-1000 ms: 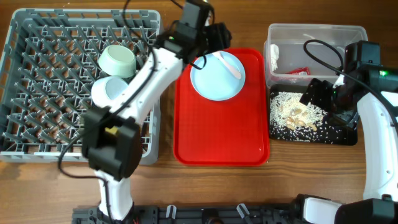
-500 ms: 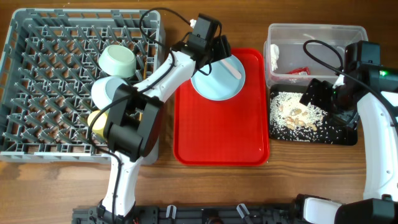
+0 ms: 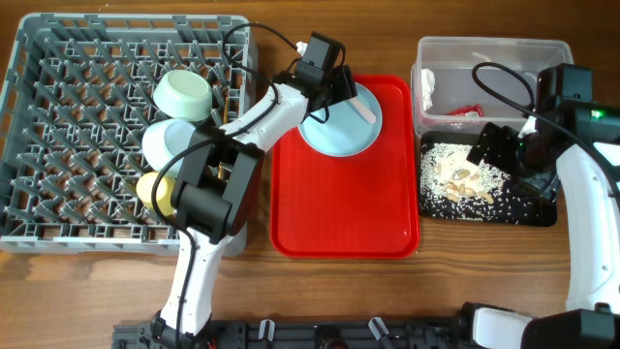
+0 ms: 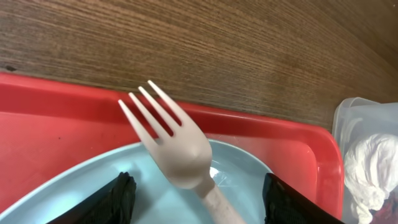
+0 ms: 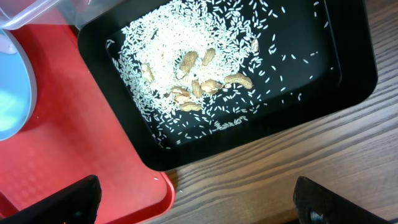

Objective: Sort waste into correct bins and load items into the dishwasher rack

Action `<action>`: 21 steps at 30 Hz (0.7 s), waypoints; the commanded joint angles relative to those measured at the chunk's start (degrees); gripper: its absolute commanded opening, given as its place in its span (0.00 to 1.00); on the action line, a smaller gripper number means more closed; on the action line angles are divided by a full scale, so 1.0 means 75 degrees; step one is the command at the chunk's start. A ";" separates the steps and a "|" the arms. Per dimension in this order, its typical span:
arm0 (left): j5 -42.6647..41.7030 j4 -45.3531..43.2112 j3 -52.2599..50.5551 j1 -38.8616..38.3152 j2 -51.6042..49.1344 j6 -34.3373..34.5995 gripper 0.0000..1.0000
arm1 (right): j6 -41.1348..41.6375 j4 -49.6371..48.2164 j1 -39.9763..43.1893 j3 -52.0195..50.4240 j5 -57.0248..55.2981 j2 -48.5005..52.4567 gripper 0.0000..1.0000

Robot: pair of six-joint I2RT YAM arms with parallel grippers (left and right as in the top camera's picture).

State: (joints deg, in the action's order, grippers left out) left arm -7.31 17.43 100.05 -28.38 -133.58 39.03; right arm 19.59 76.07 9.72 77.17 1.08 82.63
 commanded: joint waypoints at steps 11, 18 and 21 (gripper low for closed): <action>0.0583 -0.0213 0.0105 -0.0198 -0.0201 0.0064 0.51 | -0.0070 0.0012 0.0038 -0.0006 0.0061 -0.0087 1.00; 0.0641 -0.0210 0.0105 -0.0326 -0.0417 0.0268 0.51 | -0.0070 0.0012 0.0038 -0.0006 0.0061 -0.0087 1.00; 0.0644 -0.0207 0.0105 -0.0391 -0.0513 0.0262 0.51 | -0.0076 0.0015 0.0038 -0.0006 0.0058 -0.0087 1.00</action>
State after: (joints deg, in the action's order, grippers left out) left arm -3.66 15.49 100.22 -30.72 -134.65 39.88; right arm 19.59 76.07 9.72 77.17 1.08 82.63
